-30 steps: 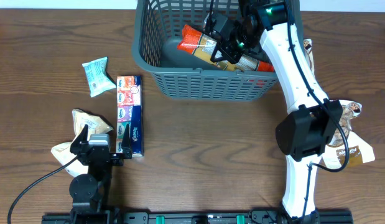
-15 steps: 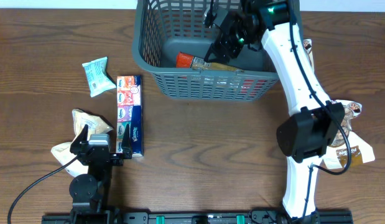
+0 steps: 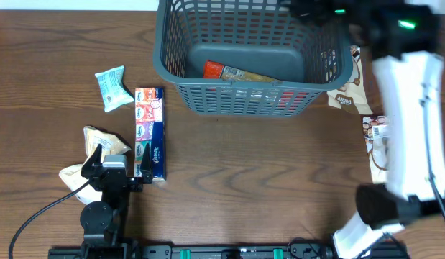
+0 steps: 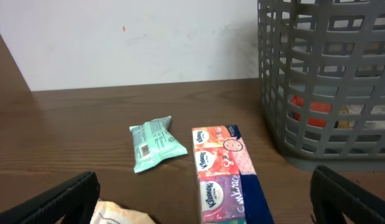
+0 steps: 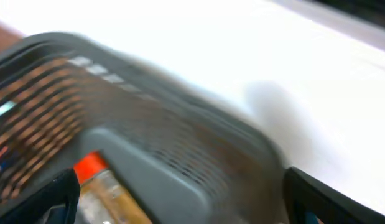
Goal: Pack container
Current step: 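Open the right gripper to release the spaghetti and withdraw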
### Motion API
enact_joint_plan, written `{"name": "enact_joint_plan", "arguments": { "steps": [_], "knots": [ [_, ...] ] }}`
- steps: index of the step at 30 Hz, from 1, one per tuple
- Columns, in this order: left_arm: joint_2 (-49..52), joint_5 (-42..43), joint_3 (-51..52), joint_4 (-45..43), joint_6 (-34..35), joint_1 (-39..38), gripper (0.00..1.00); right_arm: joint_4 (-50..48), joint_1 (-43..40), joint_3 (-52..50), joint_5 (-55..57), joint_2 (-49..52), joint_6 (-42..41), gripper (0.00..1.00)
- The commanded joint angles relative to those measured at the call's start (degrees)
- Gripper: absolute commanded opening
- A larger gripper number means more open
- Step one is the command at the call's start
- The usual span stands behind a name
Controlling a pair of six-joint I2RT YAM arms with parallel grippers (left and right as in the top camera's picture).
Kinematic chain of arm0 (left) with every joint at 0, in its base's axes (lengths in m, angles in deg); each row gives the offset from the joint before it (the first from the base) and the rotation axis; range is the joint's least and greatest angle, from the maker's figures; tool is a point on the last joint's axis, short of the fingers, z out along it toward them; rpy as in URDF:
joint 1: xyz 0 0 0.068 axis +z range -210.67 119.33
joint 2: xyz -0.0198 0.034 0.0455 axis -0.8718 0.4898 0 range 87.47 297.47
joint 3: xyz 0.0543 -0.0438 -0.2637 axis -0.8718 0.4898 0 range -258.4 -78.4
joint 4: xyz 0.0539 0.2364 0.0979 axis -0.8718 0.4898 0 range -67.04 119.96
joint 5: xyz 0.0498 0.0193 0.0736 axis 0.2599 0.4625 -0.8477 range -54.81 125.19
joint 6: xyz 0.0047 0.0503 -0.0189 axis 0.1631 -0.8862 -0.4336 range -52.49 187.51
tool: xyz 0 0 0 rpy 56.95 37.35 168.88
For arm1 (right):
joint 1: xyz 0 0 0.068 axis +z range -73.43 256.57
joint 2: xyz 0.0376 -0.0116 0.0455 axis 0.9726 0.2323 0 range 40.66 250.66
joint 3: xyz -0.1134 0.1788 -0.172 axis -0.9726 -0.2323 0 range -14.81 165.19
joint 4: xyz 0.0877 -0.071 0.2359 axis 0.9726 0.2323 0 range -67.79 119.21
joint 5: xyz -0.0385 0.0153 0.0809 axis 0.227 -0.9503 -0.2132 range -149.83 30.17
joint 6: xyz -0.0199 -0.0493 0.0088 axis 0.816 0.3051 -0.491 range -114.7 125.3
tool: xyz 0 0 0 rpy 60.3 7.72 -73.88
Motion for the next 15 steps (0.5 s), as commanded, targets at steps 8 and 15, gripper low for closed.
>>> {"name": "enact_joint_plan", "arguments": {
  "steps": [8, 15],
  "knots": [
    [0.02, -0.61, 1.27, 0.66, -0.7, 0.02, 0.99, 23.15, -21.07, 0.68, 13.16, -6.12, -12.59, 0.87],
    [0.02, -0.61, 1.27, 0.63, -0.7, 0.02, 0.99, 34.56, -29.7, 0.52, 9.33, -6.12, -6.71, 0.93]
  ]
}}
